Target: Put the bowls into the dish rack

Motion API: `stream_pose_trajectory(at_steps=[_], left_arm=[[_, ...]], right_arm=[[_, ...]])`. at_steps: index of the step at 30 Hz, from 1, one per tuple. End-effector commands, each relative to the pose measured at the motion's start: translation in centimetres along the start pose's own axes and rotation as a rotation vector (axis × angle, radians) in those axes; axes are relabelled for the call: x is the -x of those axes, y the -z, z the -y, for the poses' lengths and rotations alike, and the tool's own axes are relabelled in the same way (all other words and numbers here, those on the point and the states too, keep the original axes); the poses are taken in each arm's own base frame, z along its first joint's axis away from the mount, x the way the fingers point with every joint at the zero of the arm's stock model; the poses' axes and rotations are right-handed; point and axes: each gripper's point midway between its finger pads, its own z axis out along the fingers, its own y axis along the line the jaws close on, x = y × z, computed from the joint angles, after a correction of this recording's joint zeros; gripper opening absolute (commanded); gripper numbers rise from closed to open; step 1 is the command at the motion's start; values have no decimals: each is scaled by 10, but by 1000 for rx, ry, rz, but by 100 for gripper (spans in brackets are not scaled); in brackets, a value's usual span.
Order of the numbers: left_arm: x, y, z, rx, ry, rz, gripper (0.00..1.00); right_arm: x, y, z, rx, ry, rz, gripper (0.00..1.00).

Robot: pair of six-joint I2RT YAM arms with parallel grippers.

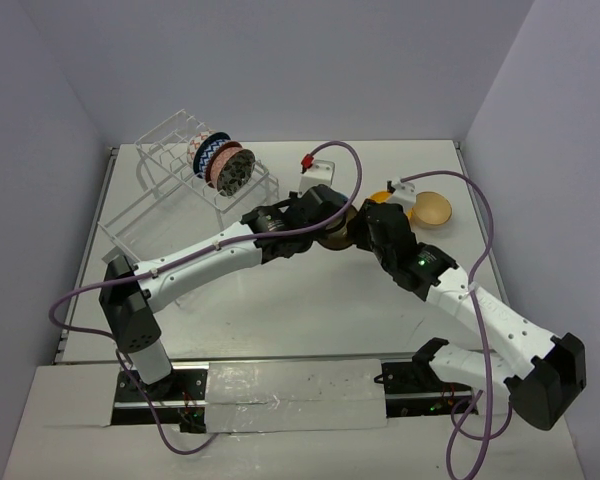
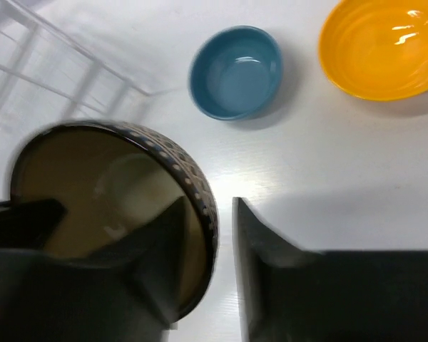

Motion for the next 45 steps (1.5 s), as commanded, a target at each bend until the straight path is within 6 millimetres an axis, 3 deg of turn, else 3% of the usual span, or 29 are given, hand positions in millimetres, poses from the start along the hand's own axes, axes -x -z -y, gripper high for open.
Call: stream_pose_trajectory(at_steps=[1, 2, 3, 6, 9, 11, 15, 17, 18, 21, 22, 26, 31, 34, 40, 45], left_arm=[[31, 12, -9, 40, 17, 81, 0], [33, 14, -10, 42, 8, 88, 0], [39, 18, -11, 44, 8, 100, 0], [51, 25, -20, 75, -6, 137, 0], [74, 43, -34, 109, -15, 197, 0], [90, 54, -46, 156, -47, 245, 0], [141, 94, -80, 267, -86, 417, 0], [160, 110, -102, 366, -216, 464, 0], [179, 126, -114, 410, -178, 534, 0], [214, 151, -156, 541, -325, 593, 0], [227, 156, -178, 603, -319, 614, 0], [262, 169, -231, 742, -393, 622, 0], [289, 162, -275, 786, -577, 603, 0], [294, 137, -287, 746, -669, 559, 0], [286, 94, -311, 728, -787, 469, 0], [279, 76, -321, 744, -784, 442, 0]], right_arm=[[29, 14, -16, 76, -56, 100, 51], [29, 15, -17, 88, -55, 98, 60], [34, 21, -19, 107, -60, 109, 75], [43, 33, -24, 152, -69, 128, 91], [50, 48, -26, 189, -72, 140, 99], [57, 60, -27, 220, -83, 167, 100], [63, 75, -22, 260, -90, 210, 100], [67, 82, -19, 272, -97, 240, 100], [66, 81, -16, 267, -93, 245, 100], [63, 82, -7, 243, -84, 258, 100], [62, 81, -5, 236, -81, 259, 100], [54, 75, 1, 211, -61, 242, 100], [51, 71, 7, 174, -23, 235, 100], [51, 68, 10, 154, -17, 241, 100], [47, 63, 5, 167, -2, 207, 100], [39, 60, 8, 147, 36, 171, 100]])
